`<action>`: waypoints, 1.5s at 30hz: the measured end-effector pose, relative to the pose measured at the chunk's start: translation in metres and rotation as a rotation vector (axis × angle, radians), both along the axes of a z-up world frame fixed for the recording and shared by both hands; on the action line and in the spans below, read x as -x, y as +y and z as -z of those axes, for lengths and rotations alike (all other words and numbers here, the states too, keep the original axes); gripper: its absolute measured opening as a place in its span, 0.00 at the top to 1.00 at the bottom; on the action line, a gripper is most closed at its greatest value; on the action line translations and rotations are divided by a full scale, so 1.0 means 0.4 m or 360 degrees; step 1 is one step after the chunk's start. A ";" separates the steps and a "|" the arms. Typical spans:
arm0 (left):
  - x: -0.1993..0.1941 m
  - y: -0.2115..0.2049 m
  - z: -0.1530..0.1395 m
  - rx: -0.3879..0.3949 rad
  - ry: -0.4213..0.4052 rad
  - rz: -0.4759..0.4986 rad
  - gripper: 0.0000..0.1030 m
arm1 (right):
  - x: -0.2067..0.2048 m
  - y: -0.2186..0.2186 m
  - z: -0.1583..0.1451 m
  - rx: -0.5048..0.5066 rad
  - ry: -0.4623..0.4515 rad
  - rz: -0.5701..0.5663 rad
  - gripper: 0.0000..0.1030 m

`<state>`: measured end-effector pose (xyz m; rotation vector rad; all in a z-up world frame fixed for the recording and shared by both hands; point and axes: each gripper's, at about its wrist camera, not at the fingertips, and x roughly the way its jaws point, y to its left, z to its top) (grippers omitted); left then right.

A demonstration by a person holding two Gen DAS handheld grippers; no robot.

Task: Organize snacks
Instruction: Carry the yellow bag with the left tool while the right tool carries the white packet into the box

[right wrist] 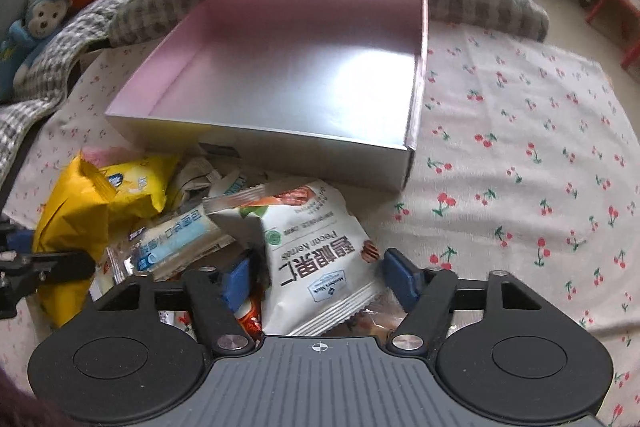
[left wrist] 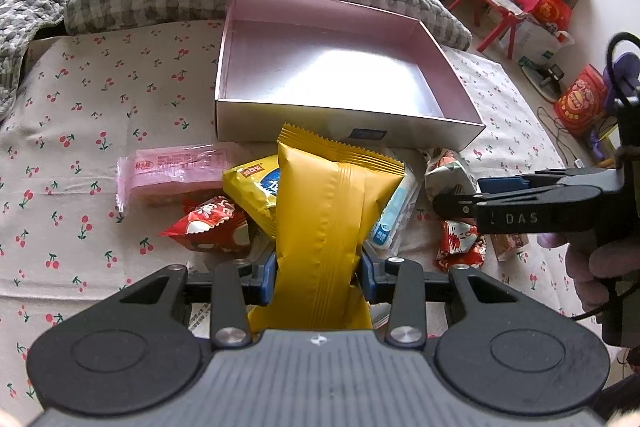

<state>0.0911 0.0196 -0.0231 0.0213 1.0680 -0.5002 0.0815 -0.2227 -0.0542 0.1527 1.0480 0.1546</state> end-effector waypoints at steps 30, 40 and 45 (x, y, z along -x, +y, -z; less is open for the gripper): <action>0.001 0.018 -0.065 0.0122 -0.0105 -0.0164 0.65 | 0.033 -0.077 -0.112 -0.0293 -0.0111 0.0240 0.99; -0.010 0.008 -0.078 0.0131 -0.0135 -0.0208 0.65 | 0.041 -0.075 -0.166 -0.0361 -0.0186 0.0219 0.99; -0.022 0.002 -0.098 0.0148 -0.0161 -0.0255 0.65 | 0.029 -0.087 -0.194 -0.0436 -0.0237 0.0237 0.99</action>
